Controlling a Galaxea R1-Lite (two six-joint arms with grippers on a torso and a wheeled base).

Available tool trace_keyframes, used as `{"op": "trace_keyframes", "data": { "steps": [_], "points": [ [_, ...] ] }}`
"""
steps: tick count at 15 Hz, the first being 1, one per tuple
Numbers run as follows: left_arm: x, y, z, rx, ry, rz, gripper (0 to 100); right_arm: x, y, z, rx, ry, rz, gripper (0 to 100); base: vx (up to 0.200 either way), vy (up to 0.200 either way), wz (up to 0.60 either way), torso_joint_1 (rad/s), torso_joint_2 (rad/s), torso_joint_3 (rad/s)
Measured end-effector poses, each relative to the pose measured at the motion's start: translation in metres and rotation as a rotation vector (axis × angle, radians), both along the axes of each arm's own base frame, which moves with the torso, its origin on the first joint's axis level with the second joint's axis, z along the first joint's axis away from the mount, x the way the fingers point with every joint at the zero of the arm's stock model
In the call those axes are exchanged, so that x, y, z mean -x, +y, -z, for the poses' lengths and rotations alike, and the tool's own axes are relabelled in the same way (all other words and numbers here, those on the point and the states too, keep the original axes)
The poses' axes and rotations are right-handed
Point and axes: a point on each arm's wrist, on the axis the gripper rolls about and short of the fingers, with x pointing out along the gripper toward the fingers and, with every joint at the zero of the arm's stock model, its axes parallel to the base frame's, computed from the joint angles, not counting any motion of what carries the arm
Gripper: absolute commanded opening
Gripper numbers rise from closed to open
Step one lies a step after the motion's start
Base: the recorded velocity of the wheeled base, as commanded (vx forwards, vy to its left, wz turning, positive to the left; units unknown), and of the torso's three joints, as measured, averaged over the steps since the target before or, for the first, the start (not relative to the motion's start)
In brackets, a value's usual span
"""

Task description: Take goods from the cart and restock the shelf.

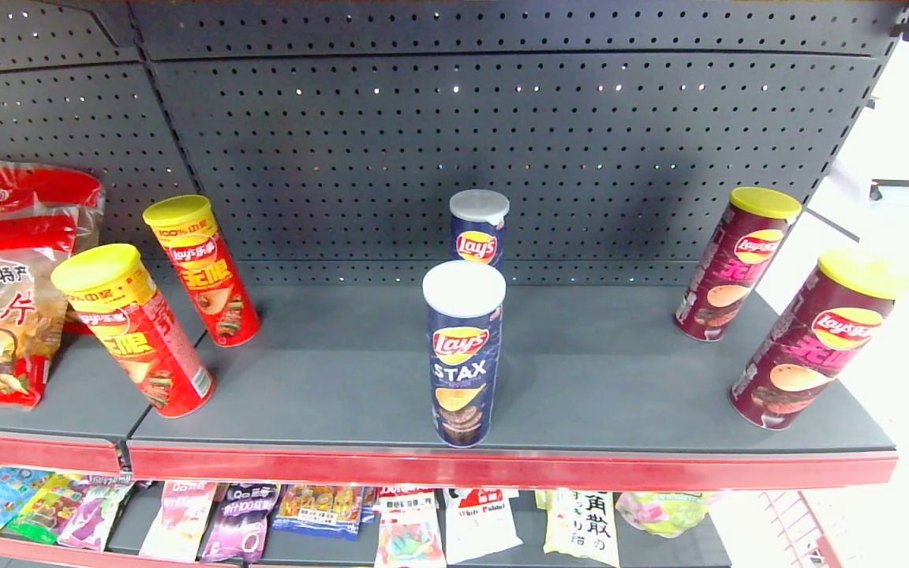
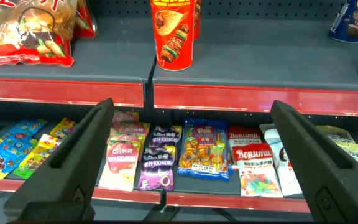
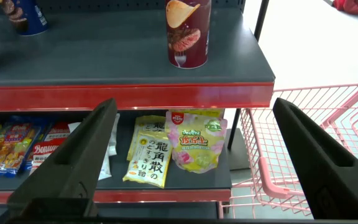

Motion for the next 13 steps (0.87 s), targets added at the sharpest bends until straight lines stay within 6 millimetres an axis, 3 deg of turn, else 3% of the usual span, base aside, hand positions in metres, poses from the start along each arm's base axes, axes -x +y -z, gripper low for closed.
{"op": "trace_keyframes", "data": {
  "steps": [13],
  "points": [
    [0.0000,0.0000,0.0000,0.000,0.000,0.001,100,0.0000,0.0001,0.0000,0.005,0.000,-0.004,100,0.000,0.000,0.00,0.000,0.00,0.000]
  ]
}}
